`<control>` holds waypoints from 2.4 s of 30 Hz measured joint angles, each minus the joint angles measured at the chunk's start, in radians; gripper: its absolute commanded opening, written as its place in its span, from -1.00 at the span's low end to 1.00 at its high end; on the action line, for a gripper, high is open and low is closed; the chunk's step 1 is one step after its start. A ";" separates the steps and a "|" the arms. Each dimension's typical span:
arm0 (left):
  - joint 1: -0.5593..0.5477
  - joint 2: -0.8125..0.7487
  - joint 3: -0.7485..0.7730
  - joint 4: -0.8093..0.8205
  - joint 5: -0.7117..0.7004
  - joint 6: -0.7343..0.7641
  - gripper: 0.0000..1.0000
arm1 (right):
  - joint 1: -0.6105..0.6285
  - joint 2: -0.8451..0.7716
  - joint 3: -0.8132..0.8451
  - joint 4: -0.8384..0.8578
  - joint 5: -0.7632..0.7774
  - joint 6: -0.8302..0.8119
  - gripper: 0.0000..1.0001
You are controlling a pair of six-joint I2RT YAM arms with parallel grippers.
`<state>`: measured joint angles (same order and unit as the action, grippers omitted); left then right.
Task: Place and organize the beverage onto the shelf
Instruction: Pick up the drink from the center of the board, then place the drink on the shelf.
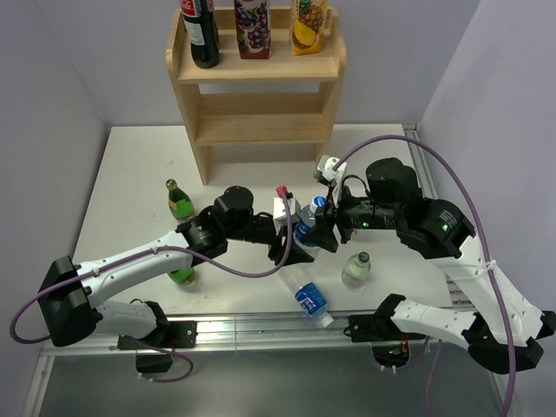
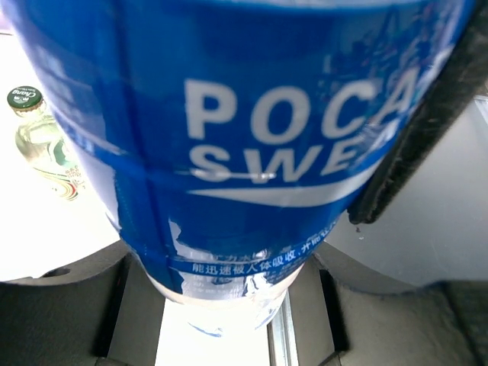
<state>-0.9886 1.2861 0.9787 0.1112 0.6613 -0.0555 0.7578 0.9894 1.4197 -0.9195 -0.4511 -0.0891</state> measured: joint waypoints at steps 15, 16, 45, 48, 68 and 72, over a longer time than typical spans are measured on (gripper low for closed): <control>-0.020 -0.002 0.008 -0.002 -0.284 -0.069 -0.99 | 0.012 -0.174 -0.013 0.165 0.305 0.108 0.88; -0.020 0.000 0.019 -0.019 -0.326 -0.072 -0.99 | 0.012 -0.198 -0.023 0.169 0.359 0.128 0.89; 0.250 0.447 1.160 -0.411 -1.088 -0.033 -0.99 | 0.012 -0.475 -0.185 0.137 0.936 0.335 0.93; 0.290 0.512 1.230 -0.428 -1.098 -0.018 -0.99 | 0.012 -0.477 -0.200 0.140 0.934 0.335 0.93; 0.351 0.694 1.415 -0.417 -1.094 0.071 -0.99 | 0.012 -0.490 -0.217 0.138 0.914 0.330 0.91; 0.375 0.709 1.428 -0.405 -1.069 0.054 -0.99 | 0.012 -0.499 -0.226 0.142 0.899 0.330 0.91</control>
<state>-0.6140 1.9953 2.4069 -0.2935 -0.4080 -0.0017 0.7700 0.4908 1.1938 -0.7776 0.4477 0.2413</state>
